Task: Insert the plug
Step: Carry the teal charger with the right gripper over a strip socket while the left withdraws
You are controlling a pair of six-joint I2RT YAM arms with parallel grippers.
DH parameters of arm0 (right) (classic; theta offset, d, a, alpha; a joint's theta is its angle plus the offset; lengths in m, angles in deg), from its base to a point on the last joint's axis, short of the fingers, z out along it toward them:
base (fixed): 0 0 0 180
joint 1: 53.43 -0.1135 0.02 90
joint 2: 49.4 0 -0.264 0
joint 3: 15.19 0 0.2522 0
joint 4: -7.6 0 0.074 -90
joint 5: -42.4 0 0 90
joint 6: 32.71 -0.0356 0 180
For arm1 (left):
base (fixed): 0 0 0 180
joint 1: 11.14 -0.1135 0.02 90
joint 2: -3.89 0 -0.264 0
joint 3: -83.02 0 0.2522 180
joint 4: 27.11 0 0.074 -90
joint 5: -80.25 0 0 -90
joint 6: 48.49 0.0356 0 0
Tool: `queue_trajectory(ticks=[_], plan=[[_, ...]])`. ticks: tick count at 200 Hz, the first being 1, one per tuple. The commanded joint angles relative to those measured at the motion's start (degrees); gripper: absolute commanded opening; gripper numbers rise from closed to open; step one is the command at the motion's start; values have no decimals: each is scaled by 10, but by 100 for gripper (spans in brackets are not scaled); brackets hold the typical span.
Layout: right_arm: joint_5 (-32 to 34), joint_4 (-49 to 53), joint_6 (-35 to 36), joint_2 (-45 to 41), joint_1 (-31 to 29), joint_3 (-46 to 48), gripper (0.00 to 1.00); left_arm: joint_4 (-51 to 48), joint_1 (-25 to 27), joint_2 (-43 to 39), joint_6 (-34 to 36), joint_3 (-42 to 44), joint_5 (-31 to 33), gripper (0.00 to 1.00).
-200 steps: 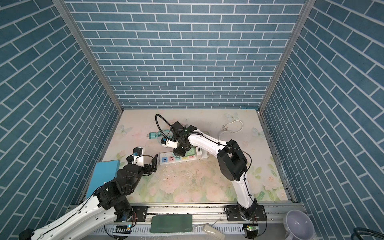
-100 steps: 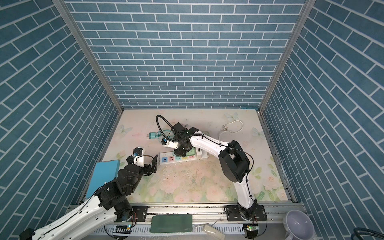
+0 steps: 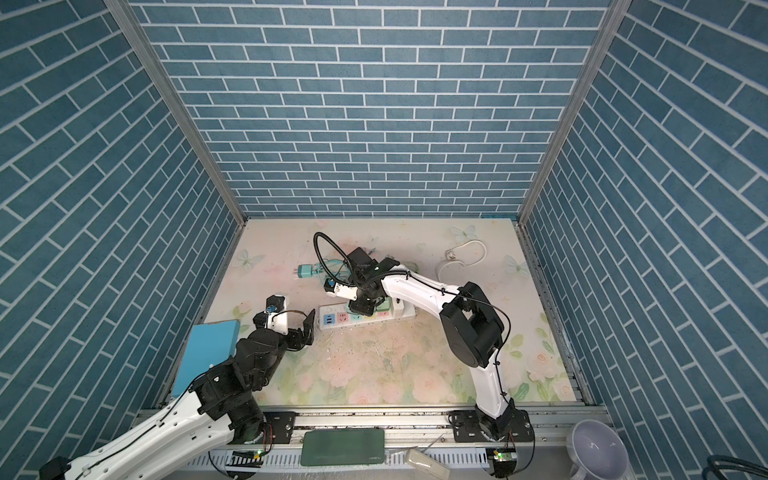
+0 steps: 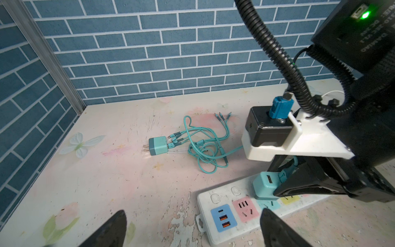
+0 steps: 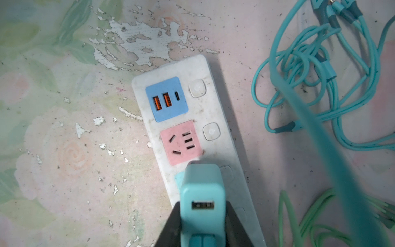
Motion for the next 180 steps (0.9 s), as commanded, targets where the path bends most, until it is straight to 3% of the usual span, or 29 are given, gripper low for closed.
queue_trajectory(ticks=[1,80,131,180], plan=[[29,60,36,3,3,-20,0,8,-4,0,-4,13,3,98],[32,101,105,20,0,-55,0,11,-5,-24,-2,27,4,98],[40,115,117,56,0,-92,0,12,-8,-31,3,31,2,98],[48,102,121,51,0,-64,0,14,-10,-39,2,38,3,98]])
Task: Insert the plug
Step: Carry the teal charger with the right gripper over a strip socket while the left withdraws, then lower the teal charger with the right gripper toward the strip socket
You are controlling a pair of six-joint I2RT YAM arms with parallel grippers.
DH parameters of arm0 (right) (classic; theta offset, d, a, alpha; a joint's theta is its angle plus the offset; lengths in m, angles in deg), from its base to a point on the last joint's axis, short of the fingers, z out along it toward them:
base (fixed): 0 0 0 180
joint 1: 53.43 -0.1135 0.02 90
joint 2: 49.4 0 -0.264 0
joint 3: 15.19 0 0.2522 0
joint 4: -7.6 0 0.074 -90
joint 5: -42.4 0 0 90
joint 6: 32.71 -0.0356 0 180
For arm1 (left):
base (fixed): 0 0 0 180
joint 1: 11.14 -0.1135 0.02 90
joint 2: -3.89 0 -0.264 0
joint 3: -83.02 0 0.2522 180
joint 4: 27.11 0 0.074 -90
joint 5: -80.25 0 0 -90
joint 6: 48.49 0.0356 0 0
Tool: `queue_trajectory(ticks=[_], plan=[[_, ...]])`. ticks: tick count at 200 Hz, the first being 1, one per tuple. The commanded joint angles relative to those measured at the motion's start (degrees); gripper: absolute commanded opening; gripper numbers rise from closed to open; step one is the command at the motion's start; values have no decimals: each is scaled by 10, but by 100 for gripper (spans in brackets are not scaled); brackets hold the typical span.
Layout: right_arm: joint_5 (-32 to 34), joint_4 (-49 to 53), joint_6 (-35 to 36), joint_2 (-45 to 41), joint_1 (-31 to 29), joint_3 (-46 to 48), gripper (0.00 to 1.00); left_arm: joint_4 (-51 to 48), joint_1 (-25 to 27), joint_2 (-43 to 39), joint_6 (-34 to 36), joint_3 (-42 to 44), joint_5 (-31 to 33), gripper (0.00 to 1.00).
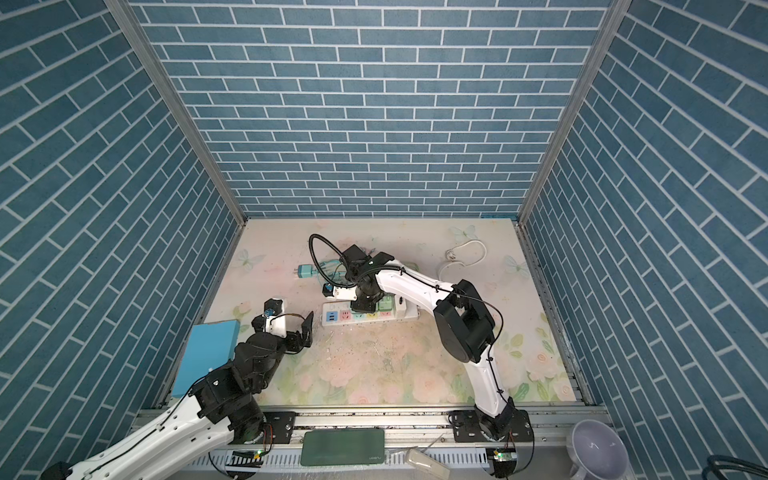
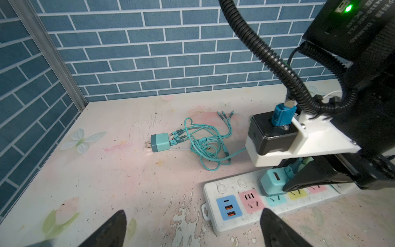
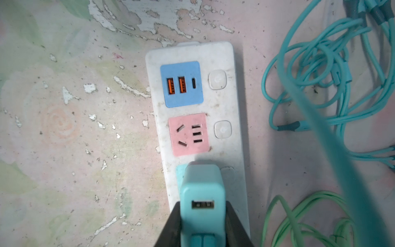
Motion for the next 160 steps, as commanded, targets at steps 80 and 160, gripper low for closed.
queue_trajectory(ticks=[80,160], plan=[[6,-19,8,10,-6,89,0,-3,-5,-24,3,8,5,98],[-6,11,5,37,9,71,0,-26,-5,-52,2,6,19,98]])
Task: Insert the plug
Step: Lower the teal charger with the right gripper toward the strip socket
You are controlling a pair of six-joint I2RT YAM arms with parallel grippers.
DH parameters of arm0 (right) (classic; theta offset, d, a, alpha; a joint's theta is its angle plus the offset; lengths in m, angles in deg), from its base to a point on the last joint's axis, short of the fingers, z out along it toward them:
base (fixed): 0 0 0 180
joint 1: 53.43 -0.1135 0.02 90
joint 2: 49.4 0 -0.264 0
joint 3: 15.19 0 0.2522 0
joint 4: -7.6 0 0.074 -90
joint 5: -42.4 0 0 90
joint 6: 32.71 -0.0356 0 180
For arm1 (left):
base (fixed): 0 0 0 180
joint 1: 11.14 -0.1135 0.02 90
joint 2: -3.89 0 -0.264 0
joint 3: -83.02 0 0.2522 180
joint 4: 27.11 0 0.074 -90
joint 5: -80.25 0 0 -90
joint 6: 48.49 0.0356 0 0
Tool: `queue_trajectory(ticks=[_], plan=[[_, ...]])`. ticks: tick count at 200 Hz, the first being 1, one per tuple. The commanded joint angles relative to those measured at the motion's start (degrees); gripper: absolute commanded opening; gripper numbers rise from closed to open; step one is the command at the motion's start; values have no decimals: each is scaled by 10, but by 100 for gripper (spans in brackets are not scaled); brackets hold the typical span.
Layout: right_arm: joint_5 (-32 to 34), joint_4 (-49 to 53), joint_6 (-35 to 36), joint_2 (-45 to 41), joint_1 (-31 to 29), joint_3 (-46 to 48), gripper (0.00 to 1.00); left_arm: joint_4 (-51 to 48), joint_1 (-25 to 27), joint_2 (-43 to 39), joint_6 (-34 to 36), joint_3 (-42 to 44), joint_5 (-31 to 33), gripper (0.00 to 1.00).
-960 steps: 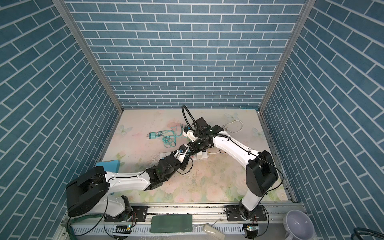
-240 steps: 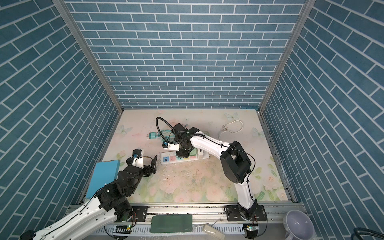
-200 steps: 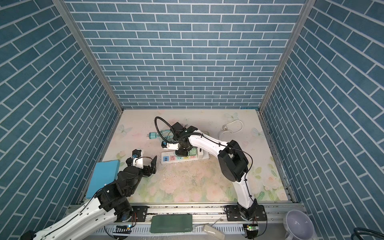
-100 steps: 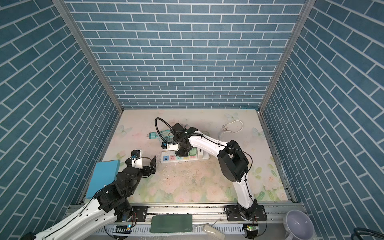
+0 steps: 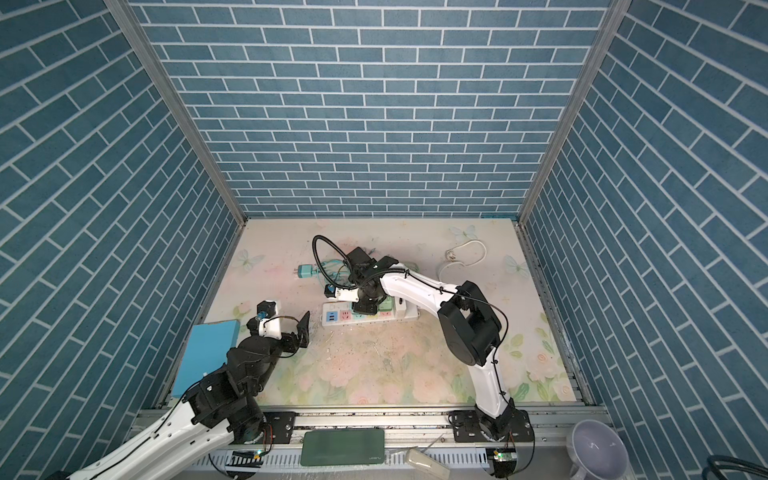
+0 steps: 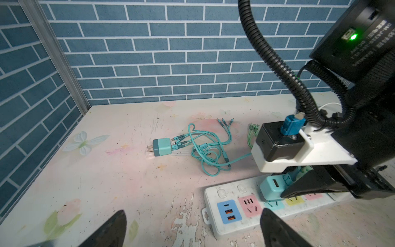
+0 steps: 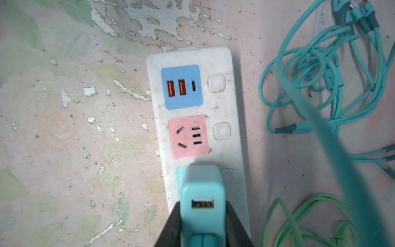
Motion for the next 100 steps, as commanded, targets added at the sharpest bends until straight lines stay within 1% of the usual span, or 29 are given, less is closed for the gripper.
queue_trajectory(ticks=[1,31,73,100], plan=[[5,65,5,59,5,18,0,-12,-4,-5,2,-1,15,98],[5,72,3,72,5,22,0,-24,-4,-1,6,-10,31,98],[1,52,-6,75,6,46,0,-30,-8,-1,14,-25,36,99],[11,55,-10,78,10,58,0,-41,-8,-3,16,-36,42,99]])
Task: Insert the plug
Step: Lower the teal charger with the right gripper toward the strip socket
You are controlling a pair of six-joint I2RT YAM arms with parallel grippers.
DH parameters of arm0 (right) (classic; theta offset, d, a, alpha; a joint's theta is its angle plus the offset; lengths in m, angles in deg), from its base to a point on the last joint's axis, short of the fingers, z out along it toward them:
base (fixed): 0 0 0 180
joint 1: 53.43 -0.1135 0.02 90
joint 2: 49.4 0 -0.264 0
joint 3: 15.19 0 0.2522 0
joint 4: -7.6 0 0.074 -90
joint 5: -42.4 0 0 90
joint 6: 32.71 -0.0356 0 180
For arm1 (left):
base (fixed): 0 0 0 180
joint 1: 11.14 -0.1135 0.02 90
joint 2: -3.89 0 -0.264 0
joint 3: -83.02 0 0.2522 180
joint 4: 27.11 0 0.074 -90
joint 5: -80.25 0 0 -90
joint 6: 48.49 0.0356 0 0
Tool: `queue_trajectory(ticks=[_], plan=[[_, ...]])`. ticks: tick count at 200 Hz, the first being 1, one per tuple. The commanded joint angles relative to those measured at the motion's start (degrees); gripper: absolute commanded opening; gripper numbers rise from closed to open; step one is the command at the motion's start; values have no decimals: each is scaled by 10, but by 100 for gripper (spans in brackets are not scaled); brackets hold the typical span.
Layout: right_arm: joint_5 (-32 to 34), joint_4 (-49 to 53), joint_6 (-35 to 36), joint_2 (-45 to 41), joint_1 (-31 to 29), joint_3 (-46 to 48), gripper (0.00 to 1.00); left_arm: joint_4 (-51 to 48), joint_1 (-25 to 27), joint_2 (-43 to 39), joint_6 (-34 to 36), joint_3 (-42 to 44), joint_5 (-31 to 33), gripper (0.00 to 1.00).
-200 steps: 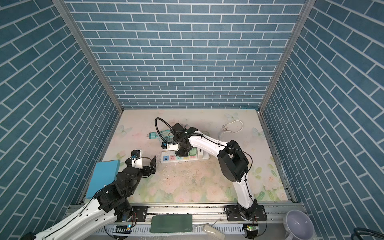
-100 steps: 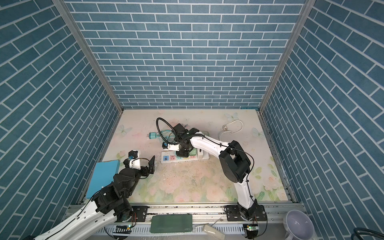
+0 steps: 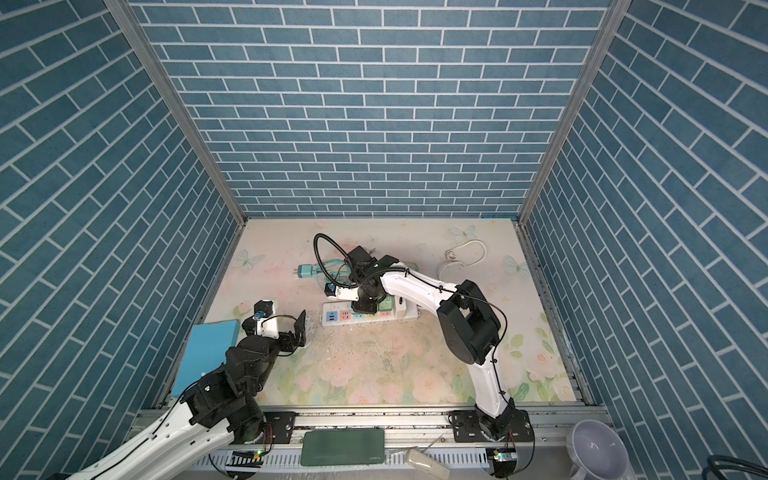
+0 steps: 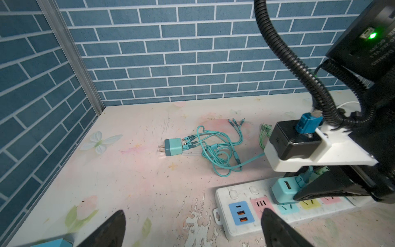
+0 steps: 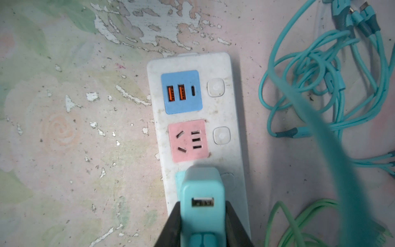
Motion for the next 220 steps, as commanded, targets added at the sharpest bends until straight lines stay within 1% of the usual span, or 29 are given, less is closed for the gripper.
queue_trajectory(ticks=[1,45,66,95,128,156,164,174,191,197,220], plan=[[27,60,-9,72,5,55,0,-19,-4,-2,7,-22,14,99],[13,49,-15,71,7,56,0,-22,-5,-4,12,-28,20,99],[18,52,-14,82,8,51,0,-26,-5,-3,11,-30,24,100],[18,40,-15,85,7,57,0,-41,-13,7,-11,-36,37,100],[5,-2,-38,79,10,96,0,-70,-23,52,-32,-74,76,100],[6,-32,-49,68,11,123,0,-44,-30,93,-20,-87,75,100],[3,-39,-53,70,13,131,0,-38,-38,105,-20,-87,68,100],[0,-53,-59,73,14,143,0,-43,-53,122,-36,-92,61,100],[3,-82,-74,70,17,171,0,-55,-92,146,-59,-108,30,100],[0,-92,-78,64,17,181,0,-56,-107,170,-64,-112,18,100],[0,-109,-82,45,21,209,0,-47,-140,204,-67,-123,-1,100]])
